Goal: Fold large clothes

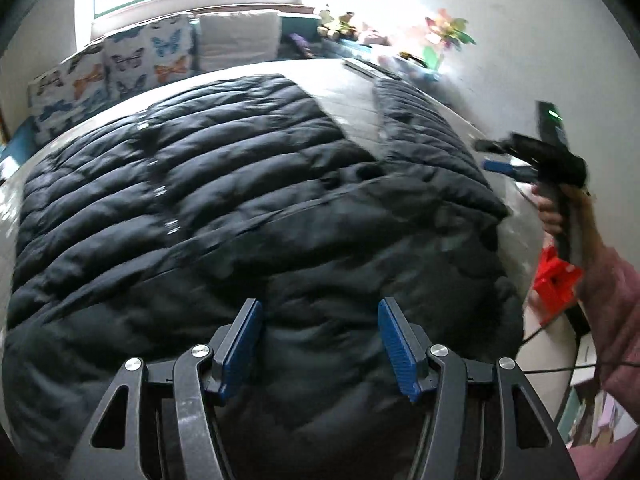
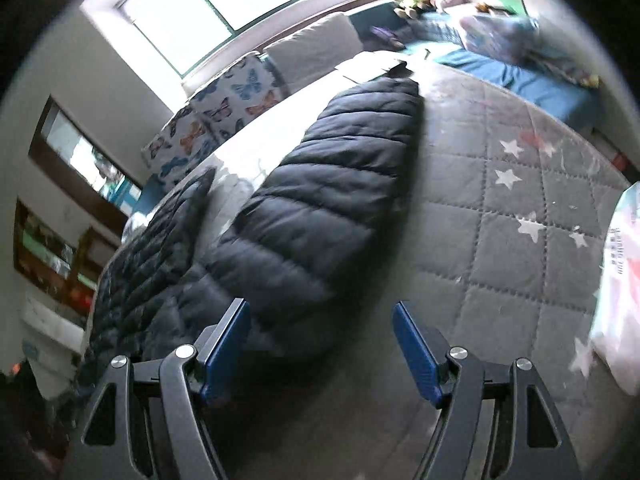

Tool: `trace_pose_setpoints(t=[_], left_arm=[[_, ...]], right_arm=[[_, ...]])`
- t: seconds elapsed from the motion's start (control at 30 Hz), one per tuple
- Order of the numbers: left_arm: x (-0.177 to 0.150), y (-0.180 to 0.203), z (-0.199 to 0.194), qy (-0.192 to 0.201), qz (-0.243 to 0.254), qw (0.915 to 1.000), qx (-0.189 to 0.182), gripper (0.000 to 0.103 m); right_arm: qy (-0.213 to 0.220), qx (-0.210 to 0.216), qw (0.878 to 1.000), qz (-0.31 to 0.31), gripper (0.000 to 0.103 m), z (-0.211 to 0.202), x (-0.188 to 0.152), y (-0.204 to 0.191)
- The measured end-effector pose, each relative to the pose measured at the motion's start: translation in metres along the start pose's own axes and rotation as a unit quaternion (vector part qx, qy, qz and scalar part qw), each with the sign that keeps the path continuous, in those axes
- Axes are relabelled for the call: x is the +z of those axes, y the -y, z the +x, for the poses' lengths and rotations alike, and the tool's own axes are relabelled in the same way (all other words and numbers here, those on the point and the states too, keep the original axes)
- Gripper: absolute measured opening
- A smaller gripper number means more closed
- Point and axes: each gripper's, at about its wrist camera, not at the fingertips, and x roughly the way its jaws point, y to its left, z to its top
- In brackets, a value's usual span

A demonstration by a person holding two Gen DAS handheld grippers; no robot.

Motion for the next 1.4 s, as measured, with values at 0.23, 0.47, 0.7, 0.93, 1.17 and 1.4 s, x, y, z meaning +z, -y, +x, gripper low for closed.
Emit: trace_pose_setpoints(t=[0.23, 0.47, 0.7, 0.93, 1.17, 1.4], left_arm=[[0.021, 0.032, 0.031, -0.034, 0.027, 0.9974, -0.058, 0.063], [0.033, 0.048, 0.056, -0.05, 0.025, 0.9948, -0.084, 0.063], [0.035, 0.049, 0.064, -0.051, 0.012, 0.9939, -0.097, 0.064], [0.036, 0.05, 0.061, -0.044, 0.008, 0.9938, -0.102, 0.065], [0.036, 0.038, 0.022, -0.015, -0.007, 0.9948, -0.1, 0.065], [0.002, -0.013, -0.056, 0.065, -0.054, 0.9953, -0.046, 0.067]], right_arm=[[0.001, 0.051, 0.998, 0.029, 0.08, 0.023, 0.021, 0.011], [0.003, 0.094, 0.995, 0.044, 0.08, 0.044, 0.045, 0.014], [0.0, 0.138, 0.987, 0.082, 0.047, 0.056, 0.061, 0.025], [0.047, 0.154, 0.985, 0.065, 0.017, 0.02, 0.071, 0.003], [0.107, 0.177, 0.978, -0.02, 0.014, -0.046, 0.077, -0.069], [0.136, 0.199, 0.957, -0.16, 0.014, -0.102, 0.04, -0.178]])
